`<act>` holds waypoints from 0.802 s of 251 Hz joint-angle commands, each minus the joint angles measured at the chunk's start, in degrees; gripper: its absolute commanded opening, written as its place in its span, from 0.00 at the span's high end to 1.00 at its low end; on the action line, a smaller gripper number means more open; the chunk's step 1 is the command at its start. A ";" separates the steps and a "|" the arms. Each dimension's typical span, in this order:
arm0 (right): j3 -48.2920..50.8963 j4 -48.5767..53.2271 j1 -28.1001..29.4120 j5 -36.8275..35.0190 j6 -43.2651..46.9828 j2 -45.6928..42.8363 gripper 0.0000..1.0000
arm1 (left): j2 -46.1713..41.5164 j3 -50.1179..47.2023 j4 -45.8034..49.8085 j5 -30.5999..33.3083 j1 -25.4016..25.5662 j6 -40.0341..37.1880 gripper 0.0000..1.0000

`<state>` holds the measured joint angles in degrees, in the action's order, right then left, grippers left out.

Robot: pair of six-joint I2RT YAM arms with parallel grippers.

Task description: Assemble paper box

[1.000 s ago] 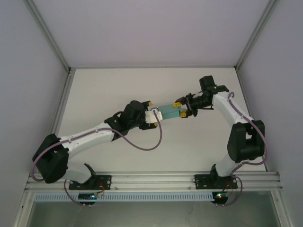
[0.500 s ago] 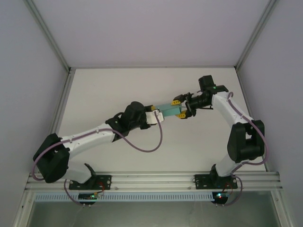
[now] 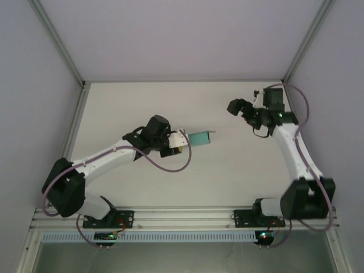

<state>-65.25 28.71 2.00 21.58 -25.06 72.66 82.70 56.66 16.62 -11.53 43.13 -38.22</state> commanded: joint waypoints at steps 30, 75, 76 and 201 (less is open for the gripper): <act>17.19 -17.46 -0.67 6.11 35.69 -13.30 0.01 | 8.50 7.83 19.98 -8.26 -1.32 -1.43 0.63; 16.12 -3.60 4.76 16.04 51.52 -16.40 0.01 | 13.20 11.78 24.41 -9.90 -2.27 -2.10 0.63; 16.08 -3.41 4.90 16.08 51.56 -16.36 0.02 | 13.29 11.84 24.42 -9.87 -2.27 -2.11 0.63; 2.07 13.42 19.72 0.07 56.50 6.28 0.37 | 15.25 13.56 25.66 -12.71 -4.11 -5.11 0.62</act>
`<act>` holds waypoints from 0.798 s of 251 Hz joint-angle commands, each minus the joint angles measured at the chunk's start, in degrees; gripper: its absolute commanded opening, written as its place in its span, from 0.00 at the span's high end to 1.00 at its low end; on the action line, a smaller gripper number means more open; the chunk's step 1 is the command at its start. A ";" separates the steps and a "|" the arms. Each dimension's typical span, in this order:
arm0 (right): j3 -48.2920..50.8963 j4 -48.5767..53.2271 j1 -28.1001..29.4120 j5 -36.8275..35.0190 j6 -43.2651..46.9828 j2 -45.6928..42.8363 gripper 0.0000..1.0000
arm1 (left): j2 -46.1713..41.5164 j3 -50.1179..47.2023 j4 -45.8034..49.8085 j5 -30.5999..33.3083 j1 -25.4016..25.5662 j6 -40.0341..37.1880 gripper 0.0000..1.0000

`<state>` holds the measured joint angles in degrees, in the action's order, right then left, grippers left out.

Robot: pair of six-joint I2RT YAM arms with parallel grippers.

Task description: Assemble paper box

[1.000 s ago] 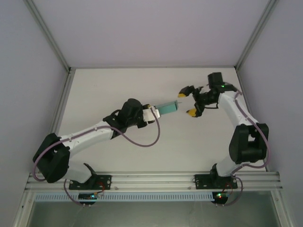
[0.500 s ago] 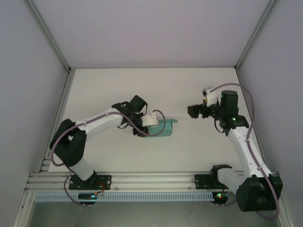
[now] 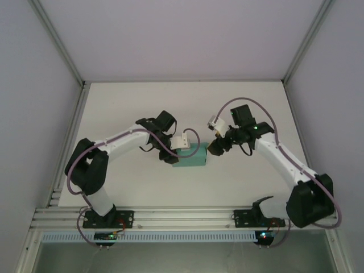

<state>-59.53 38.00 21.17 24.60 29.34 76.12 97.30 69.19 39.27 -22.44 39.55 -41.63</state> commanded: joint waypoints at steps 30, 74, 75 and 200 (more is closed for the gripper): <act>-5.47 5.24 1.48 -3.15 3.11 6.08 0.50 | 1.01 1.19 2.87 -1.98 -0.65 -1.74 0.62; -6.25 4.67 2.34 -1.14 4.06 7.76 0.62 | 1.48 1.61 2.62 -1.97 -0.85 -1.62 0.62; -6.28 4.74 2.36 -1.13 4.06 7.79 0.63 | 1.49 1.63 2.64 -1.99 -0.87 -1.66 0.62; -4.81 -2.67 9.07 -9.80 -22.92 5.34 1.00 | 2.13 2.47 -4.02 0.80 -1.06 6.73 0.62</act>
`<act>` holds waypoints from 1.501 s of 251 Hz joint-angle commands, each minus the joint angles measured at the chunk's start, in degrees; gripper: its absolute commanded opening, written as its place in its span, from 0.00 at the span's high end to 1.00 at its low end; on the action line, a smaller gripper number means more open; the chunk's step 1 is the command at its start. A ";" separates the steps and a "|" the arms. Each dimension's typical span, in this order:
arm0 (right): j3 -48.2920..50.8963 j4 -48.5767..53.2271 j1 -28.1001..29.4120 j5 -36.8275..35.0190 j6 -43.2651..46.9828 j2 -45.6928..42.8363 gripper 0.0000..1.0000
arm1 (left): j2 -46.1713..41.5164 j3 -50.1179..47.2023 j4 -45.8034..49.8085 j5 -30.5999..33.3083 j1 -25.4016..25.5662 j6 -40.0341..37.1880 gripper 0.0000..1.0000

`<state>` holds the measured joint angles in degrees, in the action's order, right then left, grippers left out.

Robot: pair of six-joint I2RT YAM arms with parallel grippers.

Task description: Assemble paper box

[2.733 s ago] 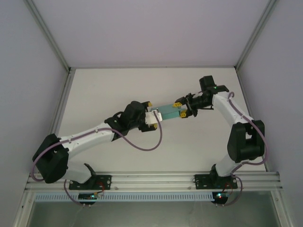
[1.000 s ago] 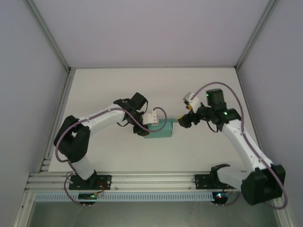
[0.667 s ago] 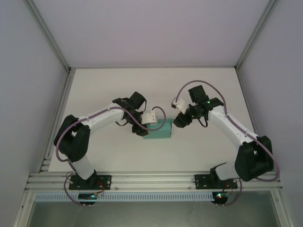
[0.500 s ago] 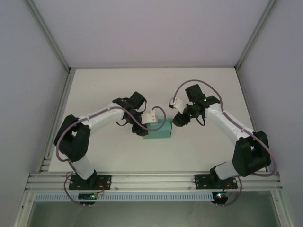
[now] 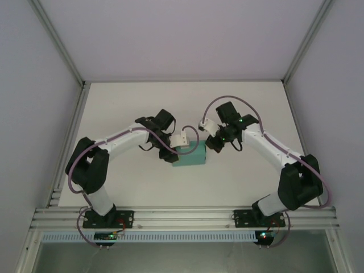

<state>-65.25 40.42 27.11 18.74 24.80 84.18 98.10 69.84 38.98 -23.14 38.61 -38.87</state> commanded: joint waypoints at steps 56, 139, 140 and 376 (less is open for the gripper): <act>11.51 -20.39 8.42 -21.11 -58.07 -10.27 1.00 | 3.56 3.22 -5.59 3.14 -0.06 7.73 0.62; 28.29 -38.37 11.48 -24.97 -50.83 -14.17 1.00 | 4.86 4.25 -6.03 4.30 -0.05 9.03 0.61; 28.54 -38.56 11.61 -25.15 -50.60 -14.20 1.00 | 4.93 4.25 -6.11 4.27 -0.08 9.05 0.61; 38.28 -43.07 19.79 -40.30 -44.74 -11.46 1.00 | -3.49 2.99 -8.54 10.37 1.34 17.08 0.01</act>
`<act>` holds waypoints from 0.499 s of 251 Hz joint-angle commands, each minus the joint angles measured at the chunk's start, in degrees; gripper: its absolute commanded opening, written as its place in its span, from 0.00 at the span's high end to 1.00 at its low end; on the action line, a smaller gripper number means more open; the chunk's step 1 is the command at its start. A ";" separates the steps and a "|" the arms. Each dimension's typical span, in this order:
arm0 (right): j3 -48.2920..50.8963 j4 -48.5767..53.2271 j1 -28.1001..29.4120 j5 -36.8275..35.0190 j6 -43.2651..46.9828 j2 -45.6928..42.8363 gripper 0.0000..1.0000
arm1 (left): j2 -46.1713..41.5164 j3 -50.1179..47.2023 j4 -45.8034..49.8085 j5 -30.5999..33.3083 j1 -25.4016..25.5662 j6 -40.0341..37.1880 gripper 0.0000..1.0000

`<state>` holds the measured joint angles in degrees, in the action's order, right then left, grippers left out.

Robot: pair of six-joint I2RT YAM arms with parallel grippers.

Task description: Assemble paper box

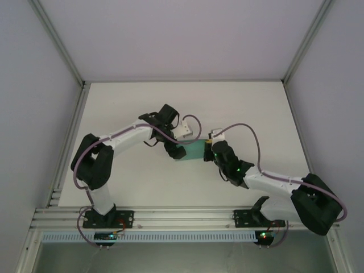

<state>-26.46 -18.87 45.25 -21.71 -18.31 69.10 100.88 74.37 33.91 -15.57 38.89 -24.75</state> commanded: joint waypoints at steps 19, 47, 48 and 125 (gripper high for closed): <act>-2.02 17.70 2.09 -2.15 -2.17 5.65 1.00 | -9.69 -3.57 -4.74 5.52 1.29 6.13 0.00; -4.99 21.21 3.30 -4.51 -3.22 8.07 1.00 | -14.56 -6.65 -4.78 8.27 1.25 10.40 0.00; -5.04 21.36 3.37 -4.49 -3.27 8.11 1.00 | -14.65 -6.72 -4.71 8.36 1.22 10.50 0.00; -8.14 24.03 4.28 -0.50 -5.29 10.23 1.00 | -18.50 -11.17 -3.95 9.26 -2.39 14.19 0.40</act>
<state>-36.58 -8.56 48.66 -27.75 -21.63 76.51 82.02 63.24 29.78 -6.17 38.44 -12.95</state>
